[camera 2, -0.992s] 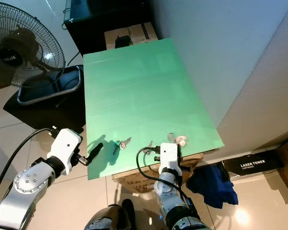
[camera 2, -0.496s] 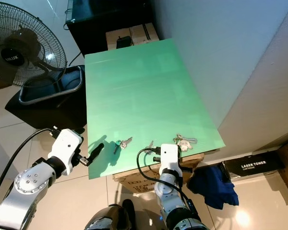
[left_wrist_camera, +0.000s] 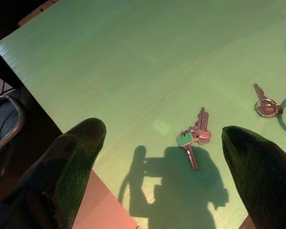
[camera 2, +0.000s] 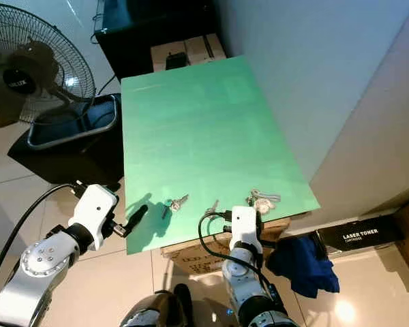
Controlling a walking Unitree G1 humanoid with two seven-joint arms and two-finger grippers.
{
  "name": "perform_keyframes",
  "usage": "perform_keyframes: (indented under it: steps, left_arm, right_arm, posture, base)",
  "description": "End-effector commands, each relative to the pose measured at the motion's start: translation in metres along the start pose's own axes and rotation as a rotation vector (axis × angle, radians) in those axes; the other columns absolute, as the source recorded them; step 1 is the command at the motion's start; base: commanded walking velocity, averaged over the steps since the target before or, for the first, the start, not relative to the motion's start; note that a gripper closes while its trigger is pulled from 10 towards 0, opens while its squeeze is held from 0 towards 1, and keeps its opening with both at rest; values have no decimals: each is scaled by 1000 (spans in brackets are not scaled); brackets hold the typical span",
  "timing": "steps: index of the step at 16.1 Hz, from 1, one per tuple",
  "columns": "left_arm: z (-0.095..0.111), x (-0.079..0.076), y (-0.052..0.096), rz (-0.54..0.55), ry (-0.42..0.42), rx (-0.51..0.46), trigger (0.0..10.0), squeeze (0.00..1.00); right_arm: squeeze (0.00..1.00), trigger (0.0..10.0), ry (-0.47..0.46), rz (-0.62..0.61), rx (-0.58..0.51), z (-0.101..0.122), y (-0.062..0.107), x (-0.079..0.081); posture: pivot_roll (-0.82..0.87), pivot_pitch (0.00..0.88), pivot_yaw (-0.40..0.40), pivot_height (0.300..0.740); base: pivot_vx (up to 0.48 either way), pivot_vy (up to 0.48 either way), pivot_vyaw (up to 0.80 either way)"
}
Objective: Hang keys on a hook
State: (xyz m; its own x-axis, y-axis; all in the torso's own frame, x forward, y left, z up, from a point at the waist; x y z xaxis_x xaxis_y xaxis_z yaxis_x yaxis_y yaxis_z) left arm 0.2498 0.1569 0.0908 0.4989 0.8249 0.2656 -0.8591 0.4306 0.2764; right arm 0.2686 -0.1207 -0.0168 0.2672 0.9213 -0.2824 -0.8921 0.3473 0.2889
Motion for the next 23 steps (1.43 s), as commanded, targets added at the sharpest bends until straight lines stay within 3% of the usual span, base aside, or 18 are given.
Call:
perform_keyframes:
  steps: [1, 6, 7, 8, 13, 17, 19, 23]
  left_arm:
    - [-7, -1, 3, -4, -2, 31, 10000, 0]
    - [-9, -2, 5, -3, 2, 36, 10000, 0]
    - [-9, -2, 5, -2, 3, 37, 10000, 0]
    - [-9, -2, 5, 0, 4, 38, 10000, 0]
    - [-10, -2, 4, 12, 10, 37, 10000, 0]
    - [-9, -2, 1, 16, 12, 32, 10000, 0]
    - [-9, 0, 1, 19, 12, 32, 10000, 0]
    - [-10, 3, 2, 20, 6, 36, 10000, 0]
  right_arm:
    - [1000, 10000, 0, 11, 28, -7, 6, 4]
    - [1000, 10000, 27, 19, 15, -6, 5, 3]
    - [741, 10000, 49, 13, -1, -4, 3, 2]
    - [0, 10000, 52, -14, -16, -2, 2, 0]
    - [0, 10000, 166, -30, -205, 19, 6, 7]
    - [0, 10000, 176, -28, -259, 27, 10, 11]
    - [0, 10000, 183, -110, -273, 29, 6, 0]
    - [0, 10000, 166, -298, -176, 14, -4, -37]
  posture:
    - [24, 214, 192, 740]
    - [23, 222, 188, 740]
    - [22, 222, 187, 740]
    - [22, 221, 184, 740]
    - [16, 219, 174, 740]
    - [11, 219, 172, 740]
    - [12, 223, 177, 740]
    - [13, 224, 187, 740]
  base:
    - [0, 0, 0]
    - [0, 0, 0]
    - [0, 0, 0]
    - [0, 0, 0]
    - [0, 0, 0]
    - [0, 0, 0]
    - [0, 0, 0]
    - [0, 0, 0]
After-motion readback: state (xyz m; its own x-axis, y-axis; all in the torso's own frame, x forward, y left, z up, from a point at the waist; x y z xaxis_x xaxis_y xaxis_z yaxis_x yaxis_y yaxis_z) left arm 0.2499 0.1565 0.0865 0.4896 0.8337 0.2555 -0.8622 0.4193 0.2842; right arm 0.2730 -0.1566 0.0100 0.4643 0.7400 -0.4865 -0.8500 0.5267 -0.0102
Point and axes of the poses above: a point about 5 cm out from each wrist's last joint towards the gripper, its own y axis pointing back from the gripper into the wrist, its own z axis along the axis of the wrist's last joint, x = y × z, the point moved 1 cm from there along -y, pointing out of the wrist towards the gripper
